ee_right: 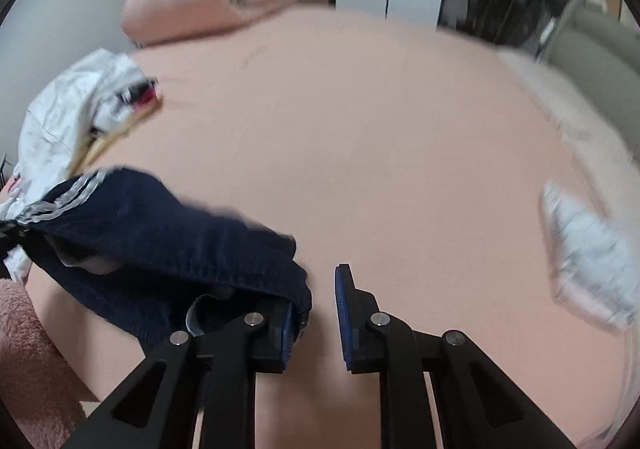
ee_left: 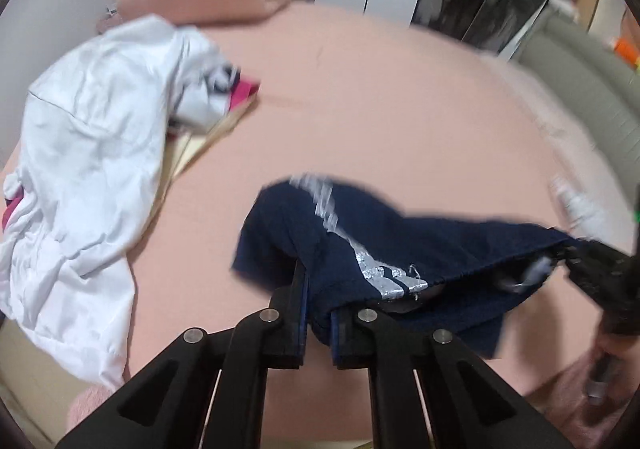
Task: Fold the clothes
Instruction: 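Lift the shorts by the waistband with both grippers and lay them flat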
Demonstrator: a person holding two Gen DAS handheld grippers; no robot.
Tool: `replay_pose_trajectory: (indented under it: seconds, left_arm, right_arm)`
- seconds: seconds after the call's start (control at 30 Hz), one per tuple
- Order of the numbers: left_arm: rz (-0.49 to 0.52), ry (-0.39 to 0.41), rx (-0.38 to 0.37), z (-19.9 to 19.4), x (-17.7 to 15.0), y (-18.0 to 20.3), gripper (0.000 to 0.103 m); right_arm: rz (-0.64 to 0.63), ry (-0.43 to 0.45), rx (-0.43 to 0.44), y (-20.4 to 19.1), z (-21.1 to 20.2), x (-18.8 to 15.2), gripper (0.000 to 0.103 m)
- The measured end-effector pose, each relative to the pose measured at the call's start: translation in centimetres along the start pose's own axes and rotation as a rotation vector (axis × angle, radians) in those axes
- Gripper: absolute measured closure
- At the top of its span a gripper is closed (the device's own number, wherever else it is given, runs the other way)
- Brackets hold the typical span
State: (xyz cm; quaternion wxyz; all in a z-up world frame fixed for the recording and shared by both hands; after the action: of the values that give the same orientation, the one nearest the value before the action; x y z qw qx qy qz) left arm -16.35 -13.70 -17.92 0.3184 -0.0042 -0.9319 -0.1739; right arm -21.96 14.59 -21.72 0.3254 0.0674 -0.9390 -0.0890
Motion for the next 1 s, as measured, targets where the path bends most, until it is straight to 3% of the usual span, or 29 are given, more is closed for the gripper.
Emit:
replay_pose_trajectory:
  seconds: [0.13, 0.43, 0.53, 0.6, 0.77, 0.87, 1.0]
  left_arm:
    - [0.052, 0.083, -0.014, -3.6, 1.5, 3.1, 0.097]
    - [0.123, 0.171, -0.09, -7.9, 5.7, 9.6, 0.096]
    - [0.172, 0.207, -0.089, -10.1, 6.4, 12.6, 0.096]
    - [0.192, 0.224, -0.1, -10.7, 6.8, 13.9, 0.096]
    - [0.196, 0.196, -0.11, -8.0, 8.0, 14.4, 0.096]
    - [0.184, 0.157, -0.113, -4.8, 9.5, 14.5, 0.095]
    - [0.209, 0.165, -0.091, -1.4, 14.1, 14.9, 0.095]
  right_arm:
    - [-0.04, 0.114, -0.054, 1.7, -4.9, 1.1, 0.087]
    - [0.096, 0.257, -0.049, 7.7, -15.5, 4.7, 0.087]
    - [0.062, 0.316, -0.12, 9.9, -18.9, 4.6, 0.087]
    - [0.067, 0.336, -0.124, 10.3, -20.1, 5.0, 0.087]
    - [0.114, 0.341, -0.144, 12.7, -21.0, 5.5, 0.087]
    - [0.135, 0.287, -0.112, 13.6, -18.4, 6.3, 0.087]
    - [0.153, 0.25, -0.082, 15.1, -15.0, 9.6, 0.087]
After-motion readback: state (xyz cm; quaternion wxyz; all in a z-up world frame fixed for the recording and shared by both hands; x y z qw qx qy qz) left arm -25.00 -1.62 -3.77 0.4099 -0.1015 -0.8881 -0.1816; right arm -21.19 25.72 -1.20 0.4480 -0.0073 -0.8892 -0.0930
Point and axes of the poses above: each gripper's, at about its wrist camera, not at the fingertips, and z roughly the way its jaws point, y to its right, x to its top, the point moved 9 cm from there along z, roughly the way its jaws point, and after that the axes turned 13 degrees about -x, right-handed, at the moved point
